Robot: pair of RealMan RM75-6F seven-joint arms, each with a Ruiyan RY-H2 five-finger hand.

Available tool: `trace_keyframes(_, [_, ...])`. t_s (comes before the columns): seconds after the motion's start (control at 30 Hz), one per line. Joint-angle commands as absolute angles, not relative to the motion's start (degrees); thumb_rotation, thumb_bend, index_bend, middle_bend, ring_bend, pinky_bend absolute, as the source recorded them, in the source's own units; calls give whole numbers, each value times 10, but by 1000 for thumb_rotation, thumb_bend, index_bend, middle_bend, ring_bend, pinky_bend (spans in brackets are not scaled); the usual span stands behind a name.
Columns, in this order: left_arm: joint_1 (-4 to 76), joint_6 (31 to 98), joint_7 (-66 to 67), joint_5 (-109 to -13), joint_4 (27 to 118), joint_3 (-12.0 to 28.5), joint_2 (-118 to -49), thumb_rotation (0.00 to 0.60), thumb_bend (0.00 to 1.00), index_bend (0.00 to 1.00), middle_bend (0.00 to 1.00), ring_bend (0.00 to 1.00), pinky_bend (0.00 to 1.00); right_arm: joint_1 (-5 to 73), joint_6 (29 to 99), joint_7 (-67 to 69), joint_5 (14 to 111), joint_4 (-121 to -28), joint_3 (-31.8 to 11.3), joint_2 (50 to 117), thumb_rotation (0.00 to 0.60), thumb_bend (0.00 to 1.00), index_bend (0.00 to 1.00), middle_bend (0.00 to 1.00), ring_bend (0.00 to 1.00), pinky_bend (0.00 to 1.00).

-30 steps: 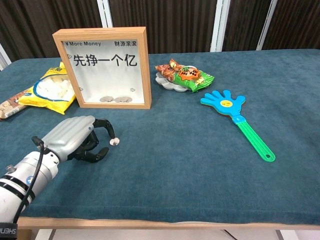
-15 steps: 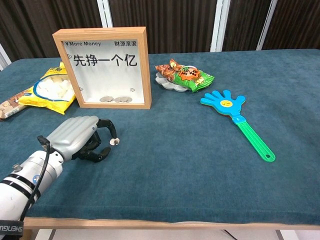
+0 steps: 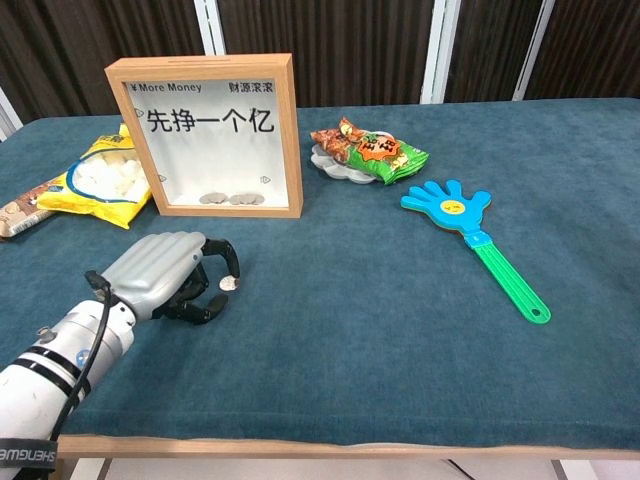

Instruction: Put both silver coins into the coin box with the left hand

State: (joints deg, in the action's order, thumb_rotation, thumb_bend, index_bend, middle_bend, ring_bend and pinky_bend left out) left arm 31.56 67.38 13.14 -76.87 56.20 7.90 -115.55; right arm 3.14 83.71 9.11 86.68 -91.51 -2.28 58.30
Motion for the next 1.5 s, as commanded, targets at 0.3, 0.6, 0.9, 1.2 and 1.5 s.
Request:
trace_keyframes(0.3, [315,668,123,-771,558,79,-1158,600,414,438,1000,1000,1000,27,846,89,869,-917,-23,582,600,153,0,0,0,0])
trace_keyframes(0.6, [315,661,118,-771,554,81,-1159,600,414,444,1000,1000,1000,22,857,96,872,-912,-24,580,600,153,0,0,0,0])
trace_keyframes(0.9, [318,659,111,-774,536,84,-1164,600,412,465,1000,1000,1000,21,861,110,874,-909,-25,578,600,153,0,0,0,0])
trace_keyframes(1.2, [319,660,102,-779,519,83,-1166,600,415,477,1000,1000,1000,19,863,113,871,-908,-27,577,600,152,0,0,0,0])
trace_keyframes(1.5, [318,659,97,-779,509,85,-1167,600,415,476,1000,1000,1000,20,861,111,870,-909,-28,577,600,153,0,0,0,0])
